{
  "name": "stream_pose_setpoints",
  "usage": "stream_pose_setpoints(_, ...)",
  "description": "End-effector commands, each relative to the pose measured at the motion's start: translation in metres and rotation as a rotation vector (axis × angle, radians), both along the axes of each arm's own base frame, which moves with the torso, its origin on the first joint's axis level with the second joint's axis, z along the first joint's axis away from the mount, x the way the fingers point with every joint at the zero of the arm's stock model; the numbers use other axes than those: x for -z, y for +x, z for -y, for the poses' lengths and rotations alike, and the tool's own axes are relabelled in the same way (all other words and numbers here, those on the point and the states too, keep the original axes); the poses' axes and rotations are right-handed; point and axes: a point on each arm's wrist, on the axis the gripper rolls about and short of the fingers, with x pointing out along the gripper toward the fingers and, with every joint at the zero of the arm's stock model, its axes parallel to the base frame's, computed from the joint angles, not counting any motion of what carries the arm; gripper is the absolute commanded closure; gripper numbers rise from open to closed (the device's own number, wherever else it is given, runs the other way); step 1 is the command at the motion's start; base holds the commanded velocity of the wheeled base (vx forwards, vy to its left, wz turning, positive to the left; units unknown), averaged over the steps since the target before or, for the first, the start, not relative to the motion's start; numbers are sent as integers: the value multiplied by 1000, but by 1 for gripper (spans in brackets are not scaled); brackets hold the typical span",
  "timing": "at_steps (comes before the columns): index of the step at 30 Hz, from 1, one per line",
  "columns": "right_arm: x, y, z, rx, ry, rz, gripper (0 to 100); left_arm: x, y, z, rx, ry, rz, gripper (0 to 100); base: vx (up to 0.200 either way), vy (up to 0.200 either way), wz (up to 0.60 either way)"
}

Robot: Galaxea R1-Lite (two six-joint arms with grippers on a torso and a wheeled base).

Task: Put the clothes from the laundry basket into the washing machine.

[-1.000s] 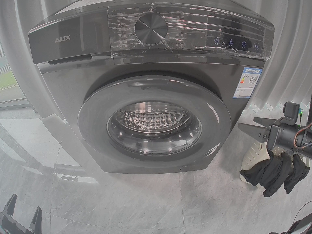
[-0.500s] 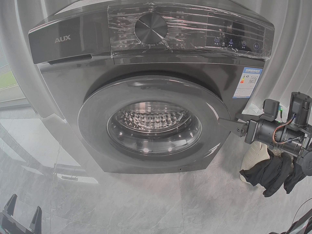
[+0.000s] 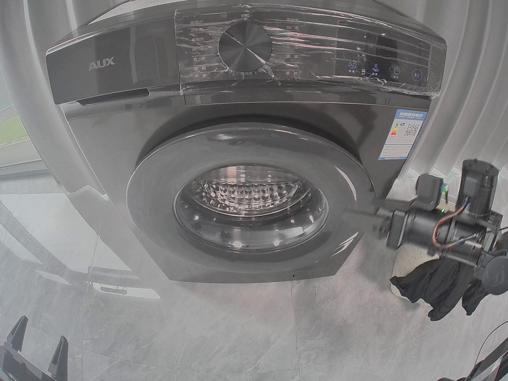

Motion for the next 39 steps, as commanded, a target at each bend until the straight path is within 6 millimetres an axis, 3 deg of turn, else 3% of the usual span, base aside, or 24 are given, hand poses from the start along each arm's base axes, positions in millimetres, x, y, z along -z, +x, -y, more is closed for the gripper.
stream_pose_setpoints(1, 2, -11, 3, -7, -7, -2, 0, 5, 0, 0, 0, 0, 0, 0, 0, 0, 0)
stream_pose_setpoints(8, -6, -15, 9, 10, 6, 26, 0, 5, 0, 0, 0, 0, 0, 0, 0, 0, 0)
stream_pose_setpoints(11, -15, -7, 18, 56, 17, 58, 0, 5, 0, 0, 0, -2, 0, 0, 0, 0, 0)
stream_pose_setpoints(16, -23, 0, 16, 63, 30, 85, 0, 5, 0, 0, 0, -2, 0, 0, 0, 0, 0)
stream_pose_setpoints(28, -9, 26, -2, 38, 17, 38, 0, 5, 0, 0, 0, 0, 0, 0, 0, 0, 0)
stream_pose_setpoints(39, -1, 10, -6, -2, 1, 11, 0, 5, 0, 0, 0, 0, 0, 0, 0, 0, 0)
